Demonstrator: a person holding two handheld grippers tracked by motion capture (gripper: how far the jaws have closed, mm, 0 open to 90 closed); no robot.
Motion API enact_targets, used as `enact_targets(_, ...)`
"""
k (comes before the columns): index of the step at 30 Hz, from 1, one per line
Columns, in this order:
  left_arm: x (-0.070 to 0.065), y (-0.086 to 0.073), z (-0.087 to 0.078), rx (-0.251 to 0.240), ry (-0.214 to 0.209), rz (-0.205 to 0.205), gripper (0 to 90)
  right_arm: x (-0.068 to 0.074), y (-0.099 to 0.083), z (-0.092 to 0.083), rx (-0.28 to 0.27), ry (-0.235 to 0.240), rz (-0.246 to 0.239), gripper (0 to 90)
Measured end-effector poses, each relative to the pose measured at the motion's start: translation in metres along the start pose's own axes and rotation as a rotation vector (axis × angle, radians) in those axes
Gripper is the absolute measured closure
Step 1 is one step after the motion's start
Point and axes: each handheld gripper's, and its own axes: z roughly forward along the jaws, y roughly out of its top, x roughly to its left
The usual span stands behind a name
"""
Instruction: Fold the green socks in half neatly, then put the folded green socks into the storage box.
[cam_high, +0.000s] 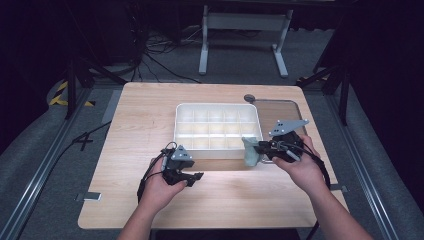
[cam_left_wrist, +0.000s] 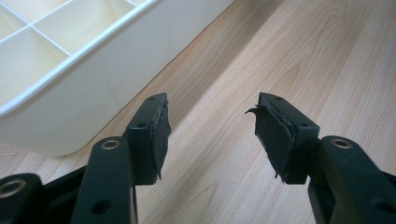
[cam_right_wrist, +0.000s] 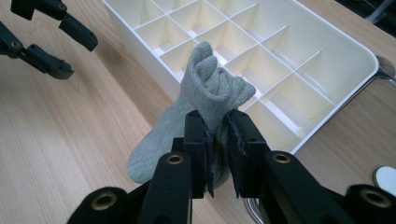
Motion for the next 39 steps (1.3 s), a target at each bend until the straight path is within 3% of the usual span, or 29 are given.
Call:
enact_targets(12, 0.001, 0.001, 0.0, 0.0, -0.002, 0.005, 45.6, -0.014, 0.005, 0.0, -0.017, -0.019, 0.029, 77.9)
enact_targets(17, 0.002, 0.0, -0.001, -0.012, 0.004, -0.004, 45.6, -0.025, 0.009, 0.005, -0.013, -0.057, 0.028, 77.8)
enact_targets(28, 0.004, 0.0, -0.002, -0.013, 0.001, -0.005, 45.7, -0.038, 0.016, 0.027, -0.023, -0.129, -0.057, 77.4)
enact_targets(39, 0.004, 0.0, -0.002, -0.011, -0.002, -0.005, 45.9, -0.043, 0.009, 0.055, 0.078, -0.171, -0.109, 77.2)
